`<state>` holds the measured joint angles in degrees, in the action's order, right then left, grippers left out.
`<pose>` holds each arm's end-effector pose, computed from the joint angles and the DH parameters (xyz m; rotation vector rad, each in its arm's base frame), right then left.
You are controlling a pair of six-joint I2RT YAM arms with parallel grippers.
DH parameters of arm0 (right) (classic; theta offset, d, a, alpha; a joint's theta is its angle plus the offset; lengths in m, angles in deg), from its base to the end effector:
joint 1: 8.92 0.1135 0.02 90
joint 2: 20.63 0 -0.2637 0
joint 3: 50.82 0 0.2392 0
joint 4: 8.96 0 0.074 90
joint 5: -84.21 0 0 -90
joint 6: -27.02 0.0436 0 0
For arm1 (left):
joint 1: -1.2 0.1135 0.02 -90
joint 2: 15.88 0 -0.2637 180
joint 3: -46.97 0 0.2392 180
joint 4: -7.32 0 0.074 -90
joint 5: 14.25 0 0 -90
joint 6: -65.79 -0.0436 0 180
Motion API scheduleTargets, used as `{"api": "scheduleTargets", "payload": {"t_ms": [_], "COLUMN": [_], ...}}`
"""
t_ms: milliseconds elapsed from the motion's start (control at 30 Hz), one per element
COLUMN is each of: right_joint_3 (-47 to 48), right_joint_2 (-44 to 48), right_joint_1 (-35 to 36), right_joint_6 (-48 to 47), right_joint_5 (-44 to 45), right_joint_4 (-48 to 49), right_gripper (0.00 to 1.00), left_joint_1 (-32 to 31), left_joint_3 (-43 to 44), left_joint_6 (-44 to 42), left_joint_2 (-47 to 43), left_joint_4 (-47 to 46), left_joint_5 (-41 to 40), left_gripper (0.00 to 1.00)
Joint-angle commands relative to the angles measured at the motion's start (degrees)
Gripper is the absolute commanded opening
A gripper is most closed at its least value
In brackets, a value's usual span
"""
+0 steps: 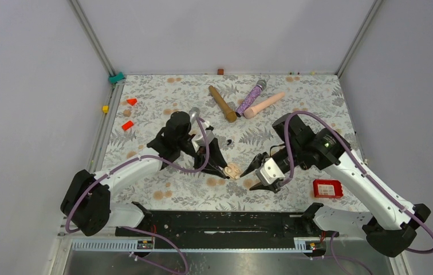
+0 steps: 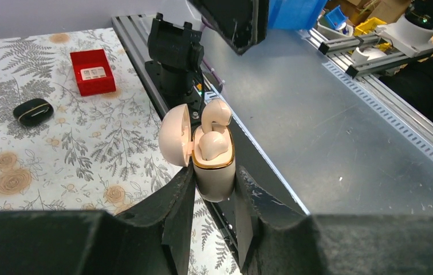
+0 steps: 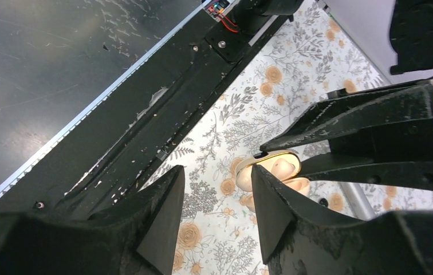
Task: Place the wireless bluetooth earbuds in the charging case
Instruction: Adjust the earbud with the charging case.
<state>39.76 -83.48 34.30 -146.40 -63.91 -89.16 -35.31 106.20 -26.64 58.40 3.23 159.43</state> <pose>0.0989 0.1437 0.3825 -2.0275 0.5810 0.8395 0.1807 -0.1877 0.2902 1.5689 1.0614 -1.6726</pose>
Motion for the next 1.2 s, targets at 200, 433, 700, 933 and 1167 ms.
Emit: {"api": "scheduleTargets", "payload": {"t_ms": [200,433,700,933,1167], "right_joint_3": [-8.1,-9.3,-11.0,-13.0,-13.8], "right_joint_2": [1.3,1.1,1.4,1.7,1.7], "right_joint_1": [3.4,4.0,4.6,5.0,5.3], "right_joint_6": [6.8,10.5,6.1,7.7,8.7], "right_joint_5": [2.0,4.1,4.3,6.0,6.7], "right_joint_4": [12.7,16.9,13.5,16.8,19.0], "right_gripper": [0.50,0.48,0.49,0.47,0.41], "left_joint_1": [-1.4,-2.1,-2.0,-2.1,-2.0], "left_joint_3": [4.1,4.7,4.5,4.6,4.6], "left_joint_6": [-14.2,-13.7,-13.6,-13.7,-13.6], "left_joint_2": [1.5,2.8,2.6,2.7,2.9], "left_joint_4": [15.4,15.4,15.4,15.4,15.4], "left_joint_5": [3.8,3.8,3.7,3.8,3.7], "left_gripper": [0.00,0.00,0.00,0.00,0.00]}}
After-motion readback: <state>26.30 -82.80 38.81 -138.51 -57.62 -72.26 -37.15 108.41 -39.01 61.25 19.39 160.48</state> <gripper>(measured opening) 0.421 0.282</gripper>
